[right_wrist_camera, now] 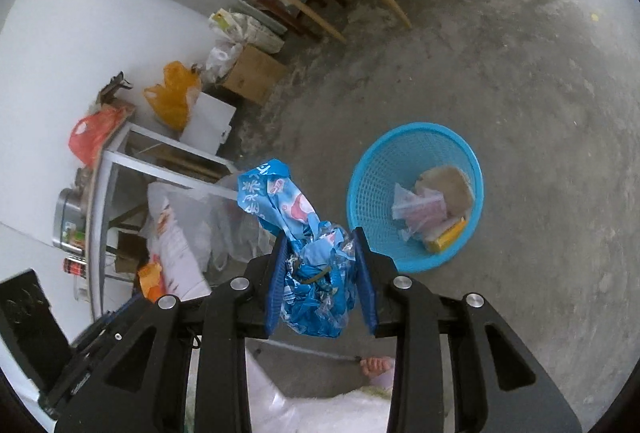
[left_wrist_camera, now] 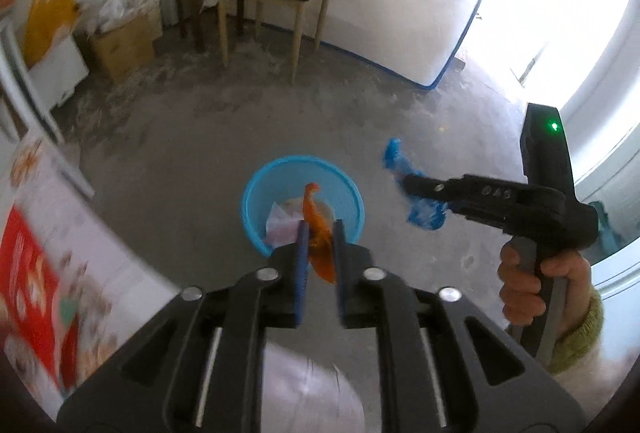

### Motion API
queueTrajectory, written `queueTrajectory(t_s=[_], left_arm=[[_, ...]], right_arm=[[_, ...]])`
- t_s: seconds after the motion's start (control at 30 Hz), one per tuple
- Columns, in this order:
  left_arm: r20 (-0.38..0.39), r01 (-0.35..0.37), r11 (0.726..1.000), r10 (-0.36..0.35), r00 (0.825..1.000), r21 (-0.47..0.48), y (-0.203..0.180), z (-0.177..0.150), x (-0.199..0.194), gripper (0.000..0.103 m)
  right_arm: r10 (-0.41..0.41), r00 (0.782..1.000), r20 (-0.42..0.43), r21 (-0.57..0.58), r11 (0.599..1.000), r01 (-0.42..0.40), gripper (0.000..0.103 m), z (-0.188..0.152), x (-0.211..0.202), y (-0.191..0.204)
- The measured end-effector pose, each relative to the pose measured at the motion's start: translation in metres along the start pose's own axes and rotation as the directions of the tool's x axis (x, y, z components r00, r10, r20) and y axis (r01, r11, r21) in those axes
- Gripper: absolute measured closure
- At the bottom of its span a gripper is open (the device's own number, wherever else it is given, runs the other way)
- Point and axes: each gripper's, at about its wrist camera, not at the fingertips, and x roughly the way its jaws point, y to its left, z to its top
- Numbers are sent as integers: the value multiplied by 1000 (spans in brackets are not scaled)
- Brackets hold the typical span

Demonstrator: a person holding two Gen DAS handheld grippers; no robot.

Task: Collect trash
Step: 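Carry peel and wrapper to the blue wastebasket and open both grippers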

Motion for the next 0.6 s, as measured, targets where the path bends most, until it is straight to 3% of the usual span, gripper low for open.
queueTrajectory(t_s=[0.03,0.1,0.17,0.3,0.6], left_arm=[[6,-3,1000,3,1000,8,-2,4,7,51],[44,-40,999,40,998,8,-6,14,25,31],[38,-57,998,57,998,6,-7,18,35,31],[46,-33,999,34,998,-32,-4,15,29,24],[127,-48,998,52,991,-38,10,-2,-38,23]], right_arm=[[-20,1000,6,-9,1000,20,64,8,12,0],[-72,997,13,-37,997,73,50,16,27,-2],[-127,992,2,-23,992,127,50,20,39,-8],[-118,993,-1,-4,993,118,49,11,38,-19],[-105,994,4,0,994,105,48,-17,2,-34]])
